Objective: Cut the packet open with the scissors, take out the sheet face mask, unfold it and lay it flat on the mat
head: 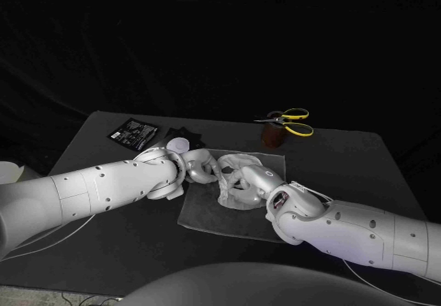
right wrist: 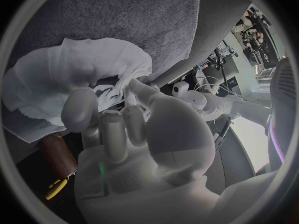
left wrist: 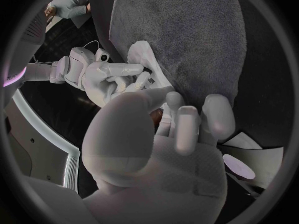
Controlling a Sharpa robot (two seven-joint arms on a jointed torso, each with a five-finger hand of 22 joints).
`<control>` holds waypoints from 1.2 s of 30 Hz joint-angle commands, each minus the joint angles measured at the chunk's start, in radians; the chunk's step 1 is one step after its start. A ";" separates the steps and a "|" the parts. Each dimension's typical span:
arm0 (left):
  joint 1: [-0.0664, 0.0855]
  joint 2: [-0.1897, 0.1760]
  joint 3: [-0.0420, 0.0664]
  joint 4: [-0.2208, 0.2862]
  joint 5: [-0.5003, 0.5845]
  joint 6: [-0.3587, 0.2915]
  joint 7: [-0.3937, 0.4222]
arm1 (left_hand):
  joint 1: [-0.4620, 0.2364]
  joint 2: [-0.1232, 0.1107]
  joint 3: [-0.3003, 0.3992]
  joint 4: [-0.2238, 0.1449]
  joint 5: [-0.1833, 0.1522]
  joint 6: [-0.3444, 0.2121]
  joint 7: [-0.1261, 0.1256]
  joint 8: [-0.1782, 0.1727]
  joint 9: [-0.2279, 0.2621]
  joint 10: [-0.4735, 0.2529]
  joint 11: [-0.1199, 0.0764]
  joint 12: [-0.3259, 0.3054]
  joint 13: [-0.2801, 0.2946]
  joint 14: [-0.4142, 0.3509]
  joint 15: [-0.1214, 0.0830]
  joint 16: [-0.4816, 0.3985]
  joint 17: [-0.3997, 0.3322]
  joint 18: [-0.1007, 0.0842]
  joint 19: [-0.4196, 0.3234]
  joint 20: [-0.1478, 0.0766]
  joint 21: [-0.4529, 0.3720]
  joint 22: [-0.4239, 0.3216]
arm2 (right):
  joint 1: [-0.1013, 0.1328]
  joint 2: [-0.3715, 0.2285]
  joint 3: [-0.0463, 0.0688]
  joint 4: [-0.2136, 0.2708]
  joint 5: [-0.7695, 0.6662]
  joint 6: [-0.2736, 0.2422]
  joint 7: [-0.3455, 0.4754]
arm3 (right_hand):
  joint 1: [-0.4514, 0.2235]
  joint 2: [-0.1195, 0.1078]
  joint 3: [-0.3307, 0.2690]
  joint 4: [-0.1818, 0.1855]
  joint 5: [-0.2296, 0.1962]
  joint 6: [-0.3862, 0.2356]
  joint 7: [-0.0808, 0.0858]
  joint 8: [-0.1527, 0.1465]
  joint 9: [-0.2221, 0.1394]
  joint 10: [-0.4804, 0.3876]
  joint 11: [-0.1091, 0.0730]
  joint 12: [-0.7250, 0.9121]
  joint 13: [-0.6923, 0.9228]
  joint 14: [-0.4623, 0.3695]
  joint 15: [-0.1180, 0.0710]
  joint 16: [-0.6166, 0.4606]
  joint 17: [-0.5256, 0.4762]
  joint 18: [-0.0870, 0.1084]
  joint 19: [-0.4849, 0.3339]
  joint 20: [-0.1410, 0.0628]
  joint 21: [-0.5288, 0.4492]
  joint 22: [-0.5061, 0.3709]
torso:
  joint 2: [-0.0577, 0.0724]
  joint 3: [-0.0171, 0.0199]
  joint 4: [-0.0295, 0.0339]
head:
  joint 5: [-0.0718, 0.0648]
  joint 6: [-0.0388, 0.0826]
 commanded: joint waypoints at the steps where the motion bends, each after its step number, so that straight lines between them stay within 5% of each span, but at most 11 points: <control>1: -0.001 0.001 -0.001 0.002 0.005 0.019 -0.004 | 0.009 0.003 -0.005 -0.002 0.004 -0.001 0.004 -0.005 -0.001 0.007 0.001 0.004 0.001 0.035 0.005 0.006 0.059 0.006 -0.002 0.007 -0.003 0.001 | 0.001 0.011 0.002 -0.011 0.003 -0.047 0.016 | 0.000 0.014 0.010 0.003 -0.004 0.008 -0.001 -0.006 -0.001 0.007 0.007 0.005 0.113 0.087 0.003 0.007 0.173 0.007 0.005 0.000 0.004 0.133 | 0.000 -0.0006 0.0013 | 0.000 0.000; 12: -0.001 0.004 -0.001 0.003 0.007 0.022 -0.005 | 0.010 0.003 -0.005 -0.002 0.004 0.000 0.004 -0.006 -0.002 0.008 0.001 0.005 0.002 0.034 0.005 0.005 0.059 0.007 -0.003 0.007 -0.003 0.001 | 0.008 0.063 0.005 -0.087 -0.003 -0.039 0.008 | -0.002 0.010 0.024 0.004 -0.014 0.000 0.002 -0.013 -0.003 0.008 0.009 0.005 0.114 0.087 0.004 0.007 0.173 0.007 0.005 0.001 0.002 0.133 | 0.000 -0.0011 0.0016 | -0.001 0.000; 24: -0.001 0.006 -0.001 0.003 0.009 0.024 -0.006 | 0.012 0.004 -0.006 -0.003 0.004 0.000 0.004 -0.007 -0.003 0.010 0.001 0.009 0.007 0.034 0.005 0.006 0.059 0.006 -0.002 0.007 -0.002 0.002 | 0.011 0.097 0.005 -0.124 -0.001 0.020 0.037 | -0.017 -0.079 -0.001 -0.018 -0.013 -0.021 0.018 -0.043 -0.015 0.003 0.023 -0.002 0.110 0.084 0.015 0.002 0.163 0.009 -0.003 0.009 -0.015 0.128 | 0.000 0.0002 0.0001 | 0.004 0.000; 36: -0.001 0.008 -0.001 0.003 0.009 0.025 -0.007 | 0.012 0.004 -0.006 -0.003 0.004 0.000 0.004 -0.007 -0.003 0.010 0.001 0.009 0.007 0.034 0.005 0.006 0.059 0.006 -0.002 0.007 -0.002 0.002 | 0.011 0.102 0.004 -0.134 -0.007 0.043 0.031 | -0.023 -0.084 -0.009 -0.014 -0.015 -0.017 0.018 -0.045 -0.016 0.002 0.023 -0.003 0.109 0.084 0.016 0.001 0.162 0.009 -0.005 0.010 -0.018 0.128 | 0.000 -0.0002 -0.0004 | 0.005 0.000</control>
